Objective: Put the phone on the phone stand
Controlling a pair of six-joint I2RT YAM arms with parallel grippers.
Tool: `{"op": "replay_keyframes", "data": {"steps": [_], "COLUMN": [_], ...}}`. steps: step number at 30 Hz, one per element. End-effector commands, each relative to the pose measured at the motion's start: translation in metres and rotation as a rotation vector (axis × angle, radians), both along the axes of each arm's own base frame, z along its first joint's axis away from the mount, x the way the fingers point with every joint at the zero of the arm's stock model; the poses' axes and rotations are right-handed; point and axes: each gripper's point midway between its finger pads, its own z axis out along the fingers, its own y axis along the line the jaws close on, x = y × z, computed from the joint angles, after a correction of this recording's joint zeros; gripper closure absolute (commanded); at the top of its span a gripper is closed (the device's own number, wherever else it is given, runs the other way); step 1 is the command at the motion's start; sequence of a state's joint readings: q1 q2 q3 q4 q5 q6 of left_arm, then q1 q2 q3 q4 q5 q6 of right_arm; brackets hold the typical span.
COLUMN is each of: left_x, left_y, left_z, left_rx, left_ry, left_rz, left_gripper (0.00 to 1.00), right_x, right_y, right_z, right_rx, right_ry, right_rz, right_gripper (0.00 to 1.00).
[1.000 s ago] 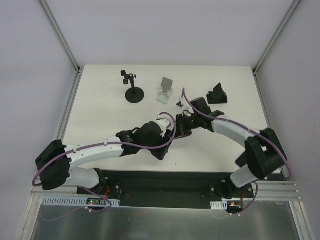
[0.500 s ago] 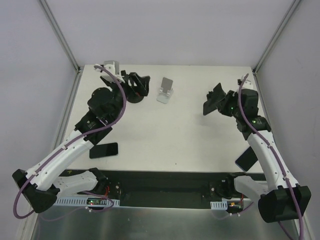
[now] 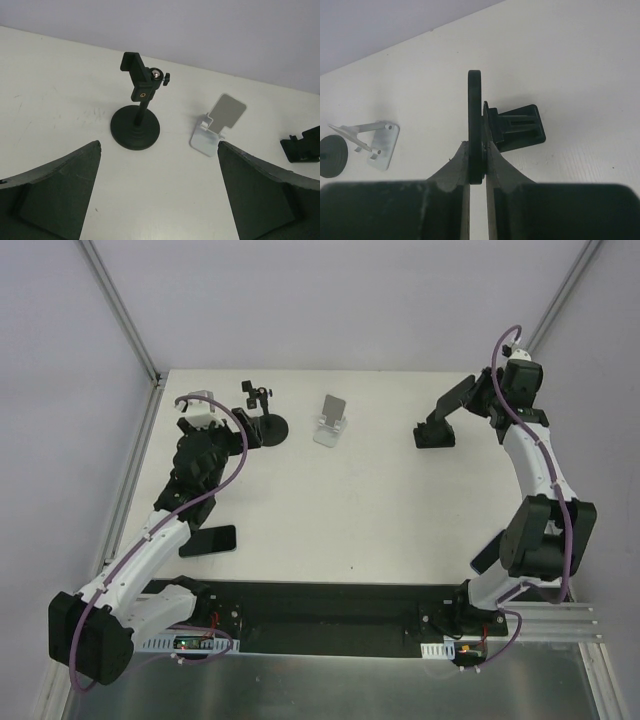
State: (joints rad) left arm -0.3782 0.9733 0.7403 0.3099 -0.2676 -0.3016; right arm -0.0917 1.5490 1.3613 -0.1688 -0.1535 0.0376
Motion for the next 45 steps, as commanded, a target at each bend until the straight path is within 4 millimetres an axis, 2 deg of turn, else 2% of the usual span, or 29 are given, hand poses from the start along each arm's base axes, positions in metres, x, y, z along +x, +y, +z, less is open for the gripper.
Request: {"op": "replay_keyframes", "data": {"steps": [1, 5, 7, 8, 28, 39, 45], "left_x": [0.003, 0.001, 0.000, 0.000, 0.000, 0.000, 0.000], "left_y": [-0.007, -0.008, -0.008, -0.008, -0.019, -0.021, -0.023], "left_z": [0.024, 0.026, 0.026, 0.026, 0.026, 0.026, 0.026], "left_rx": [0.044, 0.046, 0.045, 0.044, 0.025, 0.025, 0.020], "left_ry": [-0.113, -0.131, -0.134, -0.134, -0.133, -0.134, -0.132], "left_rz": [-0.067, -0.079, -0.081, -0.083, -0.138, -0.150, -0.160], "left_gripper": [0.01, 0.01, 0.01, 0.01, 0.01, 0.01, 0.01], "right_x": [0.027, 0.037, 0.039, 0.041, 0.041, 0.040, 0.037], "right_y": [0.014, 0.021, 0.022, 0.022, 0.030, 0.029, 0.027], "right_z": [0.038, 0.024, 0.009, 0.011, -0.050, -0.067, -0.065], "right_rx": [-0.032, -0.034, -0.056, -0.068, -0.108, -0.117, -0.137], "right_ry": [-0.133, -0.116, -0.070, -0.067, 0.051, 0.084, 0.086], "right_rz": [0.125, 0.172, 0.191, 0.190, 0.253, 0.256, 0.263], "right_gripper": [0.99, 0.99, 0.99, 0.99, 0.99, 0.99, 0.99]}}
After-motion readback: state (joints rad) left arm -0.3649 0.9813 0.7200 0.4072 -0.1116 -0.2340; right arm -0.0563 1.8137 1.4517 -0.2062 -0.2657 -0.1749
